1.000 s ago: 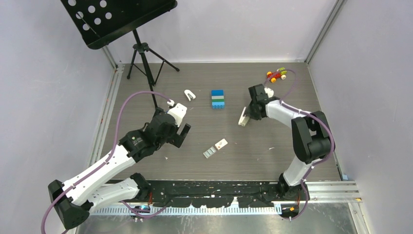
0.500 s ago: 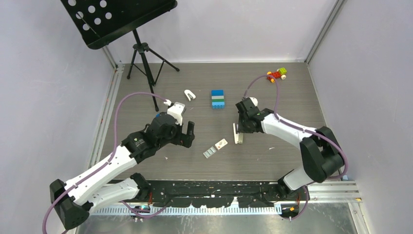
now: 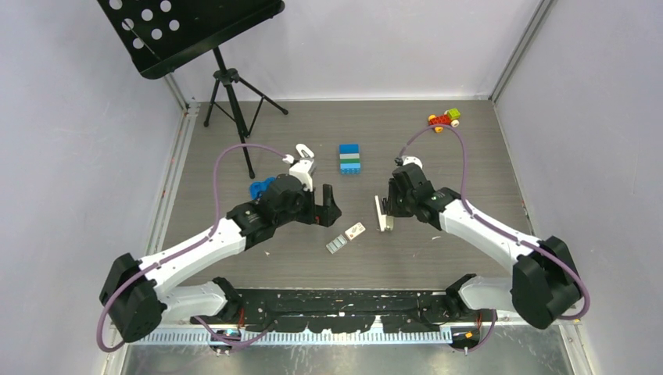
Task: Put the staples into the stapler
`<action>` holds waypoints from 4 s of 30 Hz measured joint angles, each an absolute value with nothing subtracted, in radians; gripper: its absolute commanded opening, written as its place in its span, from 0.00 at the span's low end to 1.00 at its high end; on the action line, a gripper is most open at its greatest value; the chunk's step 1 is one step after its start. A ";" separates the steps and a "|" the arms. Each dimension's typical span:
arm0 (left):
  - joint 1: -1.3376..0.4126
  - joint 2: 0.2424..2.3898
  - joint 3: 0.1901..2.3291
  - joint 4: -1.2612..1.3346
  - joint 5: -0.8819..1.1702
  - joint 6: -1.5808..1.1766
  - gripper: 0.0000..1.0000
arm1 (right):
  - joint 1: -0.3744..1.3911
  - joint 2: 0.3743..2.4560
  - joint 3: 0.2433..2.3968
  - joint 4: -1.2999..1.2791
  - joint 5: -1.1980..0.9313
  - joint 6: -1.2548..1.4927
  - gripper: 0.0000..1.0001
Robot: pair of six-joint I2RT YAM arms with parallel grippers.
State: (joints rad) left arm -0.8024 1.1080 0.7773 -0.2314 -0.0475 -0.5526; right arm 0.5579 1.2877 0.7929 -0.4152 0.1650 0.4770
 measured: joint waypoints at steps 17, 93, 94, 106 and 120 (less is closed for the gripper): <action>-0.765 1.481 0.856 0.199 0.239 -0.809 0.89 | 0.567 1.017 0.679 -0.298 0.004 0.483 0.00; -0.718 1.079 0.627 0.489 0.804 -0.186 0.02 | 0.577 0.843 0.594 0.213 -0.823 0.067 0.27; -0.718 1.079 0.627 0.491 0.803 -0.188 0.01 | 0.579 0.844 0.594 0.218 -0.823 0.067 0.19; -0.723 0.922 0.485 0.579 0.633 -0.258 0.00 | 0.585 0.817 0.579 0.239 -0.826 0.075 0.00; -0.702 0.588 0.206 0.652 0.313 -0.503 0.02 | 0.537 0.739 0.445 0.513 -0.792 0.262 0.00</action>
State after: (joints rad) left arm -0.7021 0.5884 0.2062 0.6521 0.3126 -0.5026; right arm 0.5369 0.7387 0.4450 0.5133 -0.7921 0.2619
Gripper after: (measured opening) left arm 0.327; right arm 0.389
